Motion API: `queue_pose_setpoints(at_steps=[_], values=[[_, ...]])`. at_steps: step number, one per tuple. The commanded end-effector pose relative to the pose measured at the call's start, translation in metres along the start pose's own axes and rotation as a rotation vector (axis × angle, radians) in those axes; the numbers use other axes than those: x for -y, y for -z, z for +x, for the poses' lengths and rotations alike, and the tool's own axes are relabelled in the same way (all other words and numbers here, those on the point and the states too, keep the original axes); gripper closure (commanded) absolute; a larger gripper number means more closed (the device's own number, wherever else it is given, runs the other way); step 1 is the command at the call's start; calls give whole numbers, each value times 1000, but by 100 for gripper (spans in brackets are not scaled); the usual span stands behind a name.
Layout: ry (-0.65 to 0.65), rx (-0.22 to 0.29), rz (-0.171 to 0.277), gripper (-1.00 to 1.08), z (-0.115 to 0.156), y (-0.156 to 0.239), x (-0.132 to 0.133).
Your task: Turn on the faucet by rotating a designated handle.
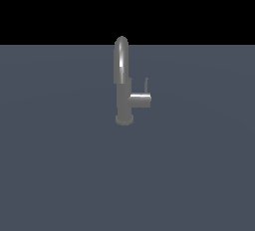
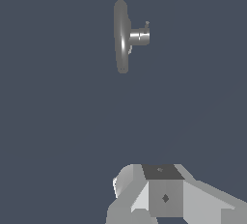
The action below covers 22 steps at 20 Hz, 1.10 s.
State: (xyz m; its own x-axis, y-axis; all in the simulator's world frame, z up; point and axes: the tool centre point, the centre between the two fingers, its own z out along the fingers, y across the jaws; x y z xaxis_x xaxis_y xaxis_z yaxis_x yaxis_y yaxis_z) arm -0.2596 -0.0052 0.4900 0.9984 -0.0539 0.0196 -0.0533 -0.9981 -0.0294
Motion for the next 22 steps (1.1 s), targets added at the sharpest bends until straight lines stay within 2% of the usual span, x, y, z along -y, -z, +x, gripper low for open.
queue_pose_setpoints(at_steps=[1, 7, 12, 22], values=[[0, 0, 0, 108, 0, 0, 0], [-12, 12, 11, 108, 5, -1, 0], [-40, 39, 36, 108, 17, -2, 1], [-148, 146, 135, 108, 61, -12, 2]])
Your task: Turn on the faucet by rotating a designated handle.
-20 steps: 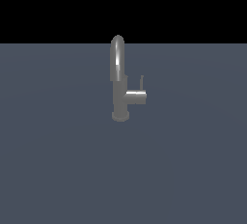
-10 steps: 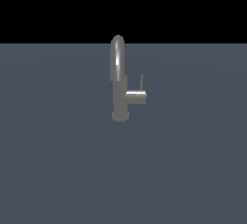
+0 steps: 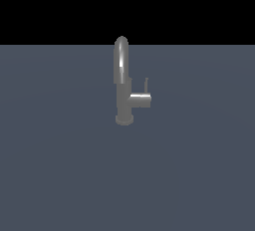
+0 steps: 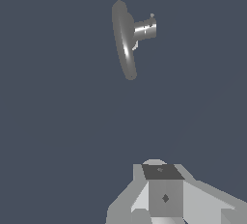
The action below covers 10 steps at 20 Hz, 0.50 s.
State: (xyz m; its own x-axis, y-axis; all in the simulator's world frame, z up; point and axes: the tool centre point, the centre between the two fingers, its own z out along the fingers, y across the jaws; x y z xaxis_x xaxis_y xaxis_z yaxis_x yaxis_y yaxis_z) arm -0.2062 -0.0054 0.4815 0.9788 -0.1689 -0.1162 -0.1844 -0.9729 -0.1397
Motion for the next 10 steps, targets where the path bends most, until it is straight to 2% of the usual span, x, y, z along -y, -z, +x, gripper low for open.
queue_pose_setpoints(at_steps=[1, 10], values=[[-34, 34, 31, 108, 14, -2, 1], [-164, 161, 150, 108, 68, -13, 2]])
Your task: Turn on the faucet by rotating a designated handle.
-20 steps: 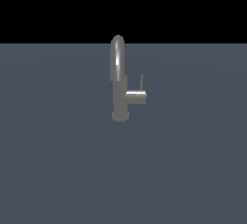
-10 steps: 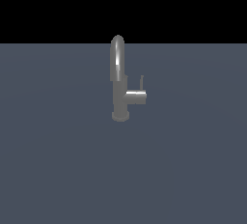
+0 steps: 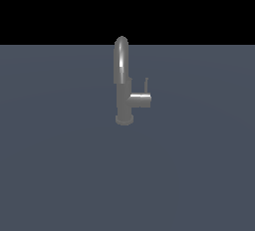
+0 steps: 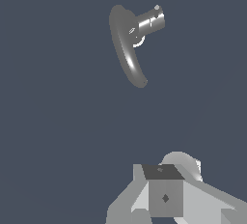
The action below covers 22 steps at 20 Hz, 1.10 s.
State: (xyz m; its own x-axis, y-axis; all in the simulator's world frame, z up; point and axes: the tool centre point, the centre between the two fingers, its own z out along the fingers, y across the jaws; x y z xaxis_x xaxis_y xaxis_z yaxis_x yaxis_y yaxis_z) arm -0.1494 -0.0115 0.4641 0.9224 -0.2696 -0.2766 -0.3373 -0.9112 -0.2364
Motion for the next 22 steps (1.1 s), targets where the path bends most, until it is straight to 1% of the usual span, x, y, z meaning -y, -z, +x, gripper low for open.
queue_pose_setpoints(at_steps=[1, 12, 22], values=[[-37, 36, 34, 108, 16, -2, 1], [-203, 202, 191, 108, 85, -18, 1], [-362, 363, 344, 108, 147, -44, -7]])
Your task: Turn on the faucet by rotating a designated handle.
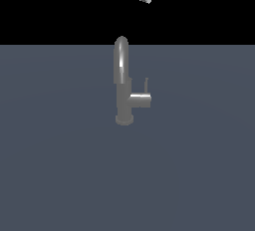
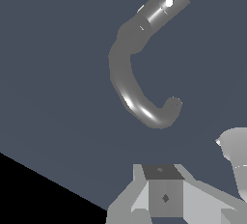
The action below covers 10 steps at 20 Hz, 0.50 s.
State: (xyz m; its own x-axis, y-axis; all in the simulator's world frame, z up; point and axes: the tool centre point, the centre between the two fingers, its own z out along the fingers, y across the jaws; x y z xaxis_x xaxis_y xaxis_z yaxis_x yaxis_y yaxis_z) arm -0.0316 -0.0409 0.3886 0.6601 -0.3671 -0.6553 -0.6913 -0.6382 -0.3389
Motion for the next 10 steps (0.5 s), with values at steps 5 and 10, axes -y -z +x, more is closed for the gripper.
queue_pose_setpoints(at_steps=[5, 10], values=[[-111, 114, 108, 108, 47, -7, 2], [-203, 209, 197, 108, 85, -17, 1]])
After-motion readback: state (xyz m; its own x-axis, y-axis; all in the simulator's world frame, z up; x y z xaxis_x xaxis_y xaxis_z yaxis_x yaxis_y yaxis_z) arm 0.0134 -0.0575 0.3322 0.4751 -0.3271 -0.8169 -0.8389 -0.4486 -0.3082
